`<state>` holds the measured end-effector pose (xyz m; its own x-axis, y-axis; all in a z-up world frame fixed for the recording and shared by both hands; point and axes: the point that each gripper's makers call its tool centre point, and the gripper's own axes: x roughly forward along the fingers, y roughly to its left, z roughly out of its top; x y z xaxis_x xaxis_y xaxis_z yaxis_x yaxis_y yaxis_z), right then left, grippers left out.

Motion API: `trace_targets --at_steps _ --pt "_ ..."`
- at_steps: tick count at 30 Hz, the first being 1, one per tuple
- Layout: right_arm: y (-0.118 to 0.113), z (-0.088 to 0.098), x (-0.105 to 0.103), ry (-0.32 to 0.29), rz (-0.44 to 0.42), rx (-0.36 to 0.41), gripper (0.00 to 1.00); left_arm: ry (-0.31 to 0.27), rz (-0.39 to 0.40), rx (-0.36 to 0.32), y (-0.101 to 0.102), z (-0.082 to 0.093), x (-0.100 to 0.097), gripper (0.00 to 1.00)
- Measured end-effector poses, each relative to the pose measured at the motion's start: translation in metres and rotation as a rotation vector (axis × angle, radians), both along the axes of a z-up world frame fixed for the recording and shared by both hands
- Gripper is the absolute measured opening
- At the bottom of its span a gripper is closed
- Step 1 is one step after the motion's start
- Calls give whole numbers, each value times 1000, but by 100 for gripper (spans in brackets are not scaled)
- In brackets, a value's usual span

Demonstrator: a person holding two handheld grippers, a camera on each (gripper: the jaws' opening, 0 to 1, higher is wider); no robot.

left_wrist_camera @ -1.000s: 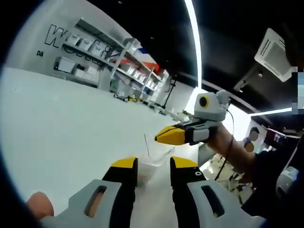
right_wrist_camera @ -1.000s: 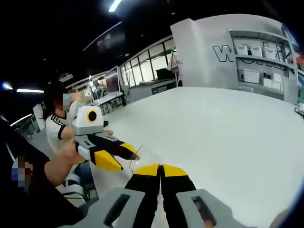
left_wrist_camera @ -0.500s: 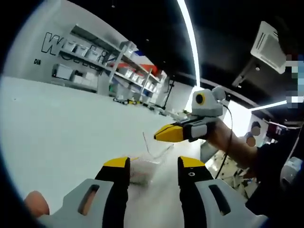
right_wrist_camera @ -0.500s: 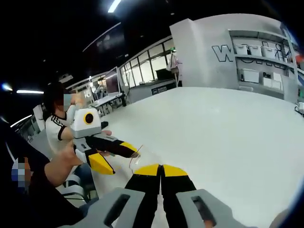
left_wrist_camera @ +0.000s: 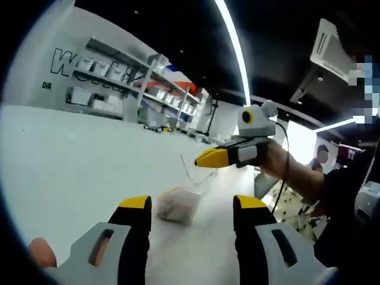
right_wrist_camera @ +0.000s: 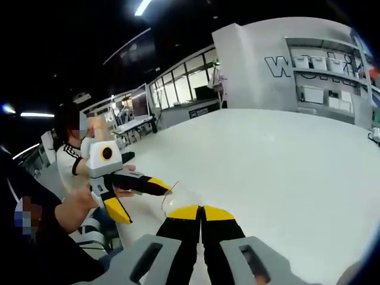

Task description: Open the resealable bag by pulling the two sides of the seal apart until the entire bag opening is separated and visibly accessible.

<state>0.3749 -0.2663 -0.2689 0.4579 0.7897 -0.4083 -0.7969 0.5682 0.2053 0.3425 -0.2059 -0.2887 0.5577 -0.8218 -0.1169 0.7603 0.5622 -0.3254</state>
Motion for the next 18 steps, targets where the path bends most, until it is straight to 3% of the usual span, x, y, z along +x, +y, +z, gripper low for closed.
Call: trace_targets --at_steps 5,10,18 --pt "0 0 1 3 -1 2 0 -27 -4 -2 1 1 -1 67" --pt "-1 0 1 2 -4 -1 0 -79 8 19 3 1 -2 81" --pt "-1 0 2 5 -5 3 0 -108 18 42 8 -3 -3 85"
